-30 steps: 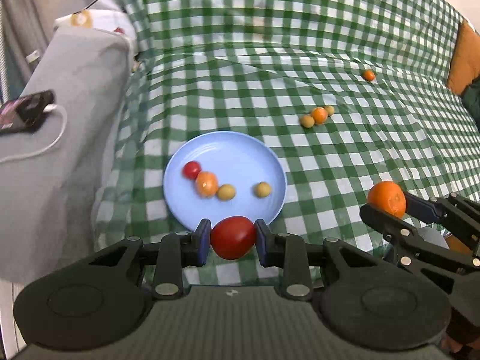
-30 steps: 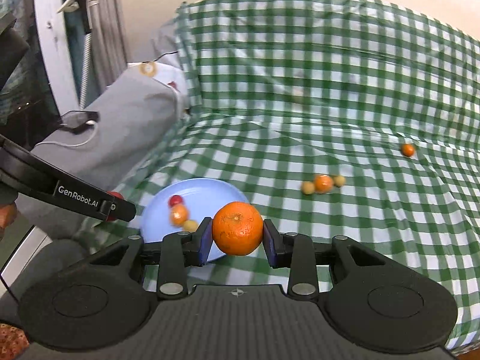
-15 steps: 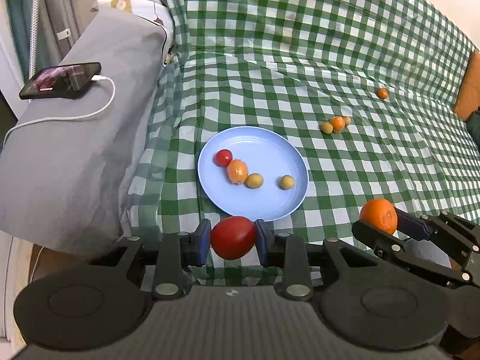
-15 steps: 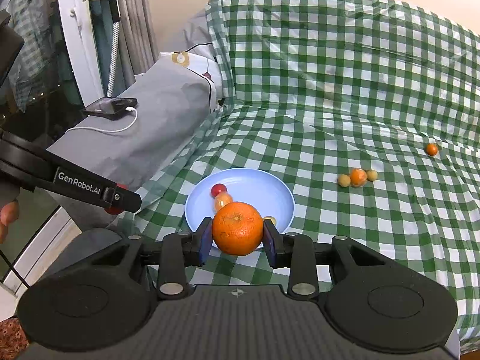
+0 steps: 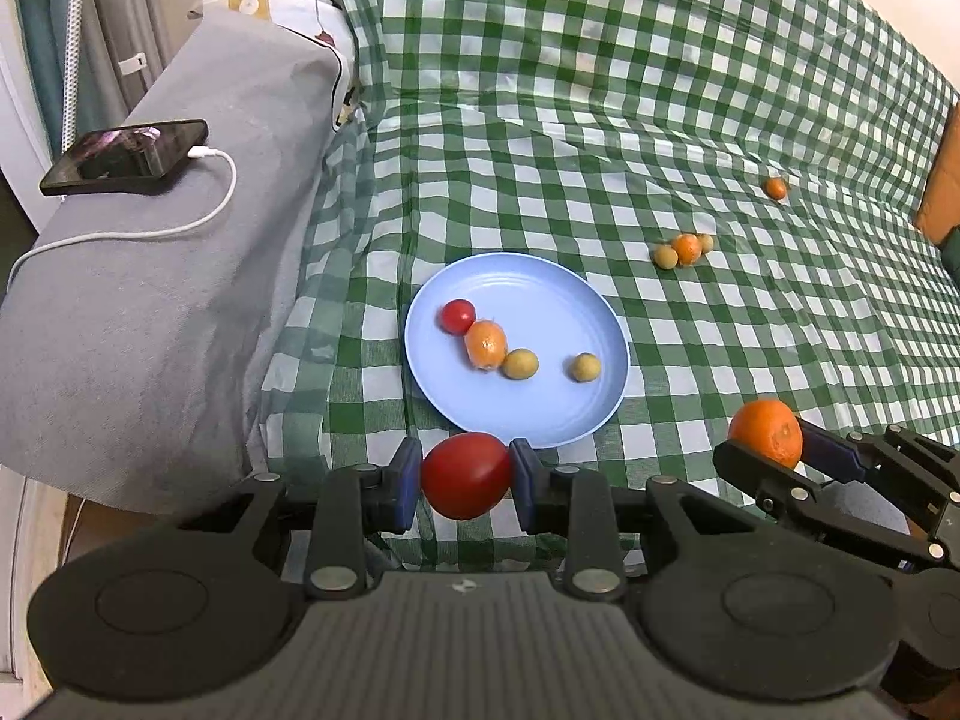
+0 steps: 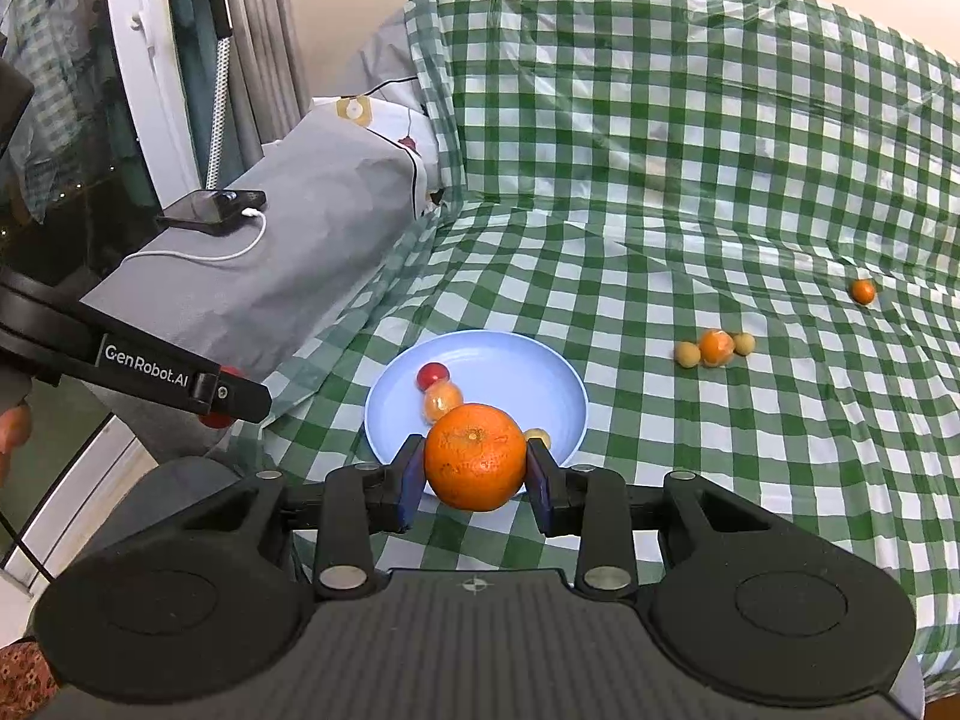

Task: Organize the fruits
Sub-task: 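Carry both fruits over the blue plate and open both tools to drop them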

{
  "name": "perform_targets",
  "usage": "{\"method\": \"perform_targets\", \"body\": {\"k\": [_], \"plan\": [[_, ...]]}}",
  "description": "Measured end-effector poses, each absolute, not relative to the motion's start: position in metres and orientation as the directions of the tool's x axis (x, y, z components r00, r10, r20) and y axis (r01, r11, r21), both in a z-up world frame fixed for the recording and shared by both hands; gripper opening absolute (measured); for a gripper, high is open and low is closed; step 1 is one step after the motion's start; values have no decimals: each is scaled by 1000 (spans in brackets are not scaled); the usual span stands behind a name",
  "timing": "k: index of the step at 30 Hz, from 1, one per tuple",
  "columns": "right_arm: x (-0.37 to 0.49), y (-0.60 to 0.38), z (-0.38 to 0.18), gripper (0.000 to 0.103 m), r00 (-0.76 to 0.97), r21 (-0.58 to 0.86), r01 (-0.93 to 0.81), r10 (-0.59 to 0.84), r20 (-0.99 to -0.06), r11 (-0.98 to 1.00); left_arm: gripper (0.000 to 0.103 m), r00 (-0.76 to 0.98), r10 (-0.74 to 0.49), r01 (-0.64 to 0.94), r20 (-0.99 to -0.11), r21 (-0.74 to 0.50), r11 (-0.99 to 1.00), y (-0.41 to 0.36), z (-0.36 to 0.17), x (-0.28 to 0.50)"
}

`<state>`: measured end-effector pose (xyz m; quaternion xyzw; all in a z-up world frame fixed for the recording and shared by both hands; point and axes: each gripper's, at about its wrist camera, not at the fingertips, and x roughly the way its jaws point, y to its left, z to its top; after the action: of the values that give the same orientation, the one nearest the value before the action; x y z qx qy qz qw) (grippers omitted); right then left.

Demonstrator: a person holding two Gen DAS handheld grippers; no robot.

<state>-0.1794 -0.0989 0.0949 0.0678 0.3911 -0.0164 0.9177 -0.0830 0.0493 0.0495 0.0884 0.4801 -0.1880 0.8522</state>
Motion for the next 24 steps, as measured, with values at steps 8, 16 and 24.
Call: {"method": "perform_targets", "body": {"k": [8, 16, 24], "plan": [[-168, -101, 86, 37, 680, 118, 92, 24, -733, 989, 34, 455, -221, 403, -863, -22, 915, 43, 40, -71], [-149, -107, 69, 37, 655, 129, 110, 26, -755, 986, 34, 438, -211, 400, -874, -21, 916, 31, 28, -48], [-117, -114, 44, 37, 631, 121, 124, 15, -775, 985, 34, 417, -195, 392, -888, -18, 920, 12, 6, -11]]}}
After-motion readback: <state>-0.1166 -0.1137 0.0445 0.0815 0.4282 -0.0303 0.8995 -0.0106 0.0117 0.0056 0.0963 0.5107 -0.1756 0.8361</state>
